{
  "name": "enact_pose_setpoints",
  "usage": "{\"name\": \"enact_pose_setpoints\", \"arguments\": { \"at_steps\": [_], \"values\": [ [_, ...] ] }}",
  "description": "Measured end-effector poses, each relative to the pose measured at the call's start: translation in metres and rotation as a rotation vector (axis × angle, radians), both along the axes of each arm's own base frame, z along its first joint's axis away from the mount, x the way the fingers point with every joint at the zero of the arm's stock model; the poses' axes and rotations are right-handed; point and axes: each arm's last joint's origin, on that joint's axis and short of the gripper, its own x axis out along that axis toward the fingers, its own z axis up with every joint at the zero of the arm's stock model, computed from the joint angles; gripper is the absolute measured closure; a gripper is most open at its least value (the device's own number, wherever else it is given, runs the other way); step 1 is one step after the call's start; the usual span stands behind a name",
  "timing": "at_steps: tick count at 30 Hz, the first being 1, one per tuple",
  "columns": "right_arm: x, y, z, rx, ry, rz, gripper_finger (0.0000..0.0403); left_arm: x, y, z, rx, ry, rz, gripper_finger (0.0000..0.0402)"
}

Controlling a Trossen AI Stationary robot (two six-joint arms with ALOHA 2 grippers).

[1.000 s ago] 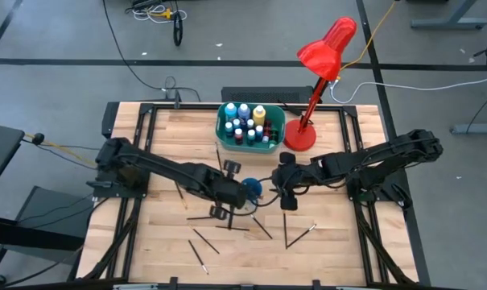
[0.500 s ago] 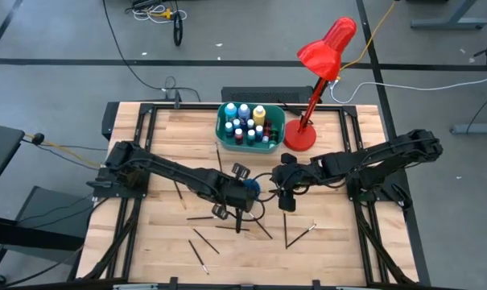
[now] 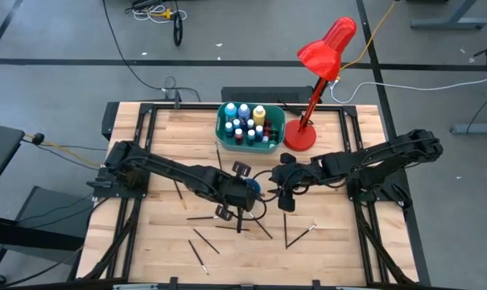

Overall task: Pick & Place Paint Supplies
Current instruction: Put the silver paint brush into the blue cup

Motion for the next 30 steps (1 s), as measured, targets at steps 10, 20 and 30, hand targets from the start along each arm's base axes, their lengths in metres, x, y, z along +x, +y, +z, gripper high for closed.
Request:
{"name": "enact_pose_setpoints", "arguments": {
  "at_steps": [10,20,30],
  "values": [
    [0.000,0.000,0.000,-0.001,0.003,0.000,0.0201,-0.039,0.011,0.050,-0.079,-0.130,0.174,0.0350],
    [0.000,0.000,0.000,0.000,0.000,0.001,0.0201,-0.090,0.023,0.052,-0.182,-0.117,0.184,0.0350],
    [0.002,0.000,0.001,0.000,-0.020,0.003,0.0201,-0.115,0.025,-0.032,-0.455,-0.284,0.204,0.0350]
  ]
}}
